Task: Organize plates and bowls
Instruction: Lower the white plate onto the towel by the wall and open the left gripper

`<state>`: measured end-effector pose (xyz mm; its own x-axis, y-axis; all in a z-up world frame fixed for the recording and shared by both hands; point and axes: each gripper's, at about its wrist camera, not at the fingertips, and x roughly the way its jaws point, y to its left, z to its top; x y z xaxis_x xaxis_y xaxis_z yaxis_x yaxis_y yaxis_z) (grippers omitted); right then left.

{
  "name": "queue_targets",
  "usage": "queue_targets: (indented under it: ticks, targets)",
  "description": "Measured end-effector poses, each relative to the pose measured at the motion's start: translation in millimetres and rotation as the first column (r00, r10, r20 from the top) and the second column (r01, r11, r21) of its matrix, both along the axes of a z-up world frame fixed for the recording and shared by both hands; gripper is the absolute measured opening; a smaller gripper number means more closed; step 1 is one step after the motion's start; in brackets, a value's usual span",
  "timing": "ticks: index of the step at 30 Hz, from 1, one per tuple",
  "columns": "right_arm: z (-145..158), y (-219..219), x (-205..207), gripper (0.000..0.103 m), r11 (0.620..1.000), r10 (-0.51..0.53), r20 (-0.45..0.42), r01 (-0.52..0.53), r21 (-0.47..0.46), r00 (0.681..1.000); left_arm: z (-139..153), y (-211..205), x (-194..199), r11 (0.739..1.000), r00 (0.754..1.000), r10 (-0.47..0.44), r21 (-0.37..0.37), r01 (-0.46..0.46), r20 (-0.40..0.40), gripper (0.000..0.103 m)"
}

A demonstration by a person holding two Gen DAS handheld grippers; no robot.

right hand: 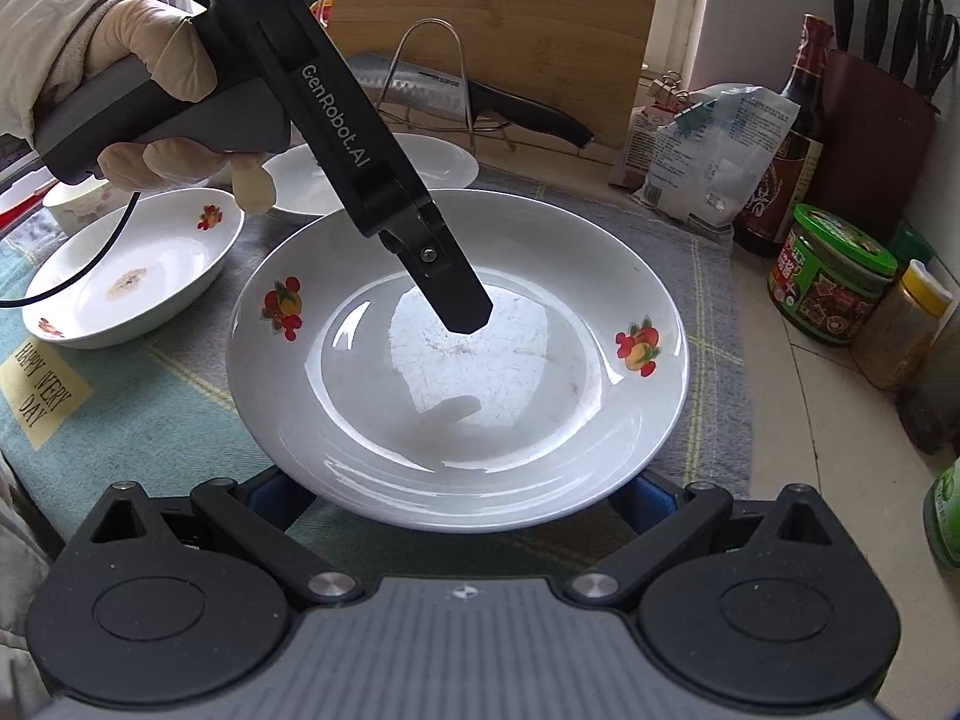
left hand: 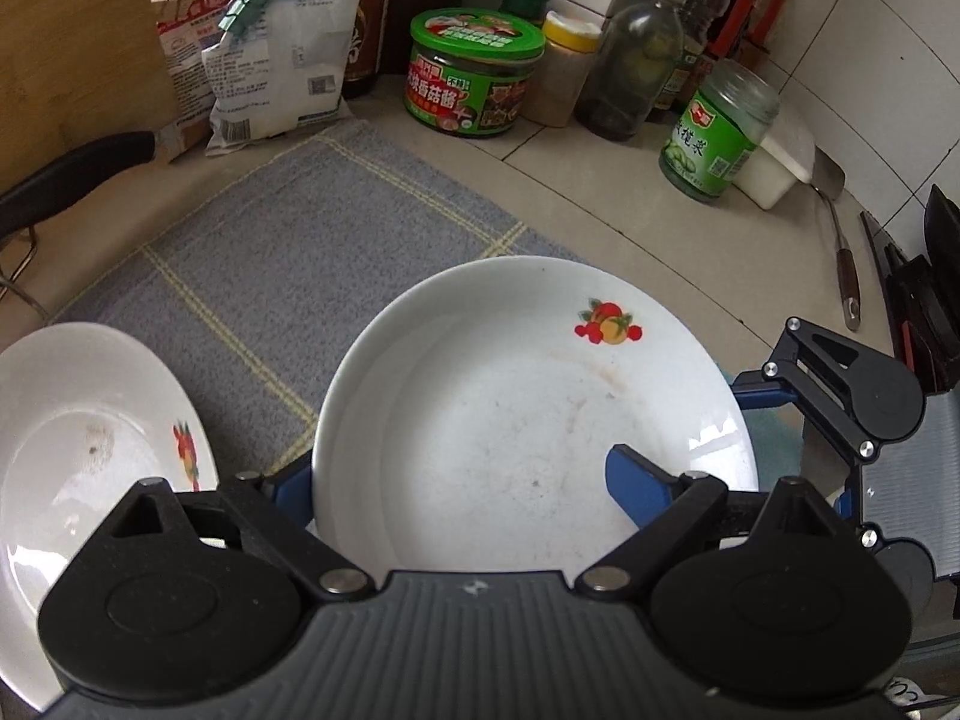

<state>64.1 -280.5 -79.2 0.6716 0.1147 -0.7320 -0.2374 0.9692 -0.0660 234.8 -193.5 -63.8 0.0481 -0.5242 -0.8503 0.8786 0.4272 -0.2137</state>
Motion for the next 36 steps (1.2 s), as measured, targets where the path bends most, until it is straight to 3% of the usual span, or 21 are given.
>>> queue_targets:
  ticks: [17,28,36]
  targets:
    - [-11.1,-38.4,36.3,0.103,0.994,-0.106,-0.021,0.106,0.0,0.994,-10.4,-50.7,28.9,0.999,1.0,-0.012,-0.04,0.013,0.012,0.094]
    - [-15.9,-47.7,47.4,0.103,0.991,-0.134,-0.035,0.133,-0.011,0.99,-23.5,-61.5,39.6,0.999,1.0,-0.003,-0.032,0.003,0.007,0.094]
    - [-14.3,-42.9,45.7,0.103,0.991,-0.13,-0.035,0.129,-0.028,0.991,-19.6,-57.8,33.1,0.999,0.996,-0.005,-0.05,0.01,0.091,0.095]
